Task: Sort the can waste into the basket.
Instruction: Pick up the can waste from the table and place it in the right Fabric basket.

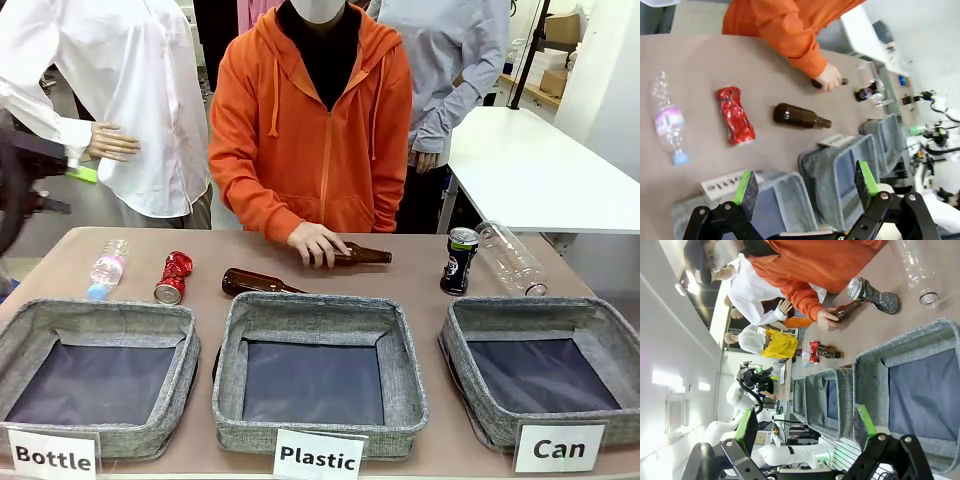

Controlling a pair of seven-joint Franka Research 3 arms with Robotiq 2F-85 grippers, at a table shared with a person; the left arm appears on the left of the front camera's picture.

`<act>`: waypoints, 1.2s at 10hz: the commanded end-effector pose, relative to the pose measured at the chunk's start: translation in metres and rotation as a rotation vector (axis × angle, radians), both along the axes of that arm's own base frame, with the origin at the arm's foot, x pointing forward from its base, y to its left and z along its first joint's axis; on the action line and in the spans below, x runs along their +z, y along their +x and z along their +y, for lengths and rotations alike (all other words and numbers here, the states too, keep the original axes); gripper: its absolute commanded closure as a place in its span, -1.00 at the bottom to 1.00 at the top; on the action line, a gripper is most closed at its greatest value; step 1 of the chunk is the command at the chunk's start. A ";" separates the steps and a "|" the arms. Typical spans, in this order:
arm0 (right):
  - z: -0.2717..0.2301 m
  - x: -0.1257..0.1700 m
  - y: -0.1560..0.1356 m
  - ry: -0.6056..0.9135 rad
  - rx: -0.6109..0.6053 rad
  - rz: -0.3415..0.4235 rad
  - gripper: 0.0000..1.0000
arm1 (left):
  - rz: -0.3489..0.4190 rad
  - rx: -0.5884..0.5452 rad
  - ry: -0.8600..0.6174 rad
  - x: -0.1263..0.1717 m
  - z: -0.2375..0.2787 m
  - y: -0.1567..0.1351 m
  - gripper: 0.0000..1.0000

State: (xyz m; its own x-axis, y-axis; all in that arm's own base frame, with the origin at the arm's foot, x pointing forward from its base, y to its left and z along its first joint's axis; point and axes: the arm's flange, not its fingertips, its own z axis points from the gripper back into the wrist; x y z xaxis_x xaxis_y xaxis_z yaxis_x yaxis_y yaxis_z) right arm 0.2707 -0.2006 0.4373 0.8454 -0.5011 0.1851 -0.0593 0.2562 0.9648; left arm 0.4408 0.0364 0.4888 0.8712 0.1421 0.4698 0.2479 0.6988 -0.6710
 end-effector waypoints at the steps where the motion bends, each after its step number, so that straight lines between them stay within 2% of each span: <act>1: -0.002 0.002 0.002 0.003 0.002 -0.031 -1.00 | -0.001 0.015 0.100 -0.016 -0.031 0.028 -1.00; 2: -0.002 0.002 0.002 0.003 0.002 -0.031 -1.00 | -0.004 0.004 0.151 -0.026 -0.050 0.043 -1.00; 3: -0.002 0.002 0.002 0.003 0.002 -0.031 -1.00 | 0.064 -0.012 0.026 -0.016 -0.023 0.048 -1.00; 4: -0.002 0.002 0.002 0.003 0.002 -0.031 -1.00 | 0.069 -0.021 -0.068 0.000 0.014 0.040 -1.00; 5: -0.002 0.002 0.002 0.003 0.002 -0.031 -1.00 | 0.058 -0.020 -0.166 0.017 0.062 0.015 -1.00; 7: -0.002 0.002 0.002 0.003 0.002 -0.031 -1.00 | -0.009 0.069 -0.291 0.038 0.165 -0.044 -1.00; 8: -0.002 0.002 0.002 0.003 0.002 -0.031 -1.00 | -0.028 0.129 -0.328 0.038 0.206 -0.078 -1.00; 10: -0.002 0.002 0.002 0.003 0.002 -0.031 -1.00 | -0.033 0.062 -0.423 0.027 0.252 -0.126 -1.00; 11: -0.002 0.002 0.002 0.003 0.002 -0.031 -1.00 | -0.054 0.128 -0.473 0.017 0.271 -0.149 -1.00; 12: -0.002 0.002 0.002 0.003 0.002 -0.031 -1.00 | -0.081 0.096 -0.552 0.001 0.286 -0.172 -1.00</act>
